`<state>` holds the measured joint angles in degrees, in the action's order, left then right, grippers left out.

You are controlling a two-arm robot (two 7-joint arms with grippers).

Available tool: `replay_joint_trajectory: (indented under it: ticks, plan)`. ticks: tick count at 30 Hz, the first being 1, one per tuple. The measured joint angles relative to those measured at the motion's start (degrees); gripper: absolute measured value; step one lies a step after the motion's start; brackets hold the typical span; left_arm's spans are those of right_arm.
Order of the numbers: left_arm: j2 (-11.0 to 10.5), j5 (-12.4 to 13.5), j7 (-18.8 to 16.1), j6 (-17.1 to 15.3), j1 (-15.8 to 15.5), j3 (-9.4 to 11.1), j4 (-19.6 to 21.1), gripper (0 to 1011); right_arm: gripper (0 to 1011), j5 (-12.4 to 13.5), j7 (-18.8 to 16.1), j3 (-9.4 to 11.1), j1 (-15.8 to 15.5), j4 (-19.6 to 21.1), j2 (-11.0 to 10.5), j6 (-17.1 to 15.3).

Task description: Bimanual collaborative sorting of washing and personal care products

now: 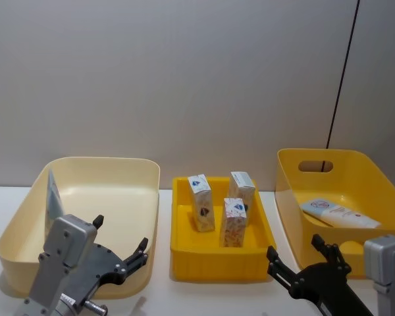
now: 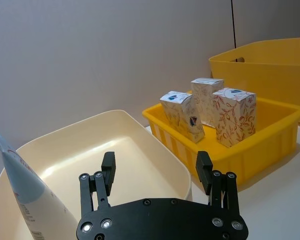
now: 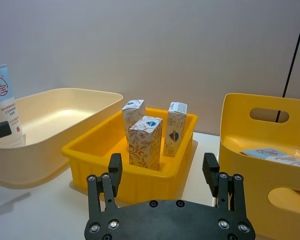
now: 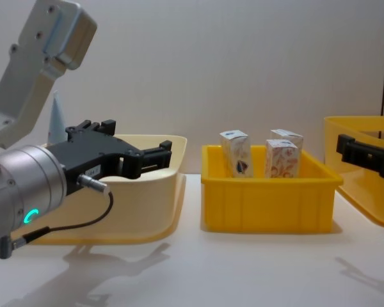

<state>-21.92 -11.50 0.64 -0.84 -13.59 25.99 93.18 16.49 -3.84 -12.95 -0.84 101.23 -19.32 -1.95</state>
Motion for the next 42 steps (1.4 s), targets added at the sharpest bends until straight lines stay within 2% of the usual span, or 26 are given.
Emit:
replay_joint_trajectory:
  ticks: [6,14,27,31,33,42]
  plan:
    - [0.0,0.0,0.0,0.0,0.0,0.0,0.0,1003,1001,0.0,-0.1,0.0,0.4,-0.2,0.3,-0.1]
    - [0.0,0.0,0.0,0.0,0.0,0.0,0.0,1003,1001,-0.2,-0.1,-0.4,2.5,-1.5,1.4,-1.6]
    - [0.0,0.0,0.0,0.0,0.0,0.0,0.0,1003,1001,-1.5,0.6,-1.9,9.0,-6.2,4.3,-5.9]
    - [0.0,0.0,0.0,0.0,0.0,0.0,0.0,1003,1001,-2.3,0.6,-2.8,12.2,-9.1,5.6,-7.2]
    - [0.0,0.0,0.0,0.0,0.0,0.0,0.0,1003,1001,-2.5,0.7,-2.9,12.6,-9.5,5.8,-7.4]
    - [0.0,0.0,0.0,0.0,0.0,0.0,0.0,1003,1001,-3.7,1.0,-4.2,18.2,-15.8,8.5,-9.1]
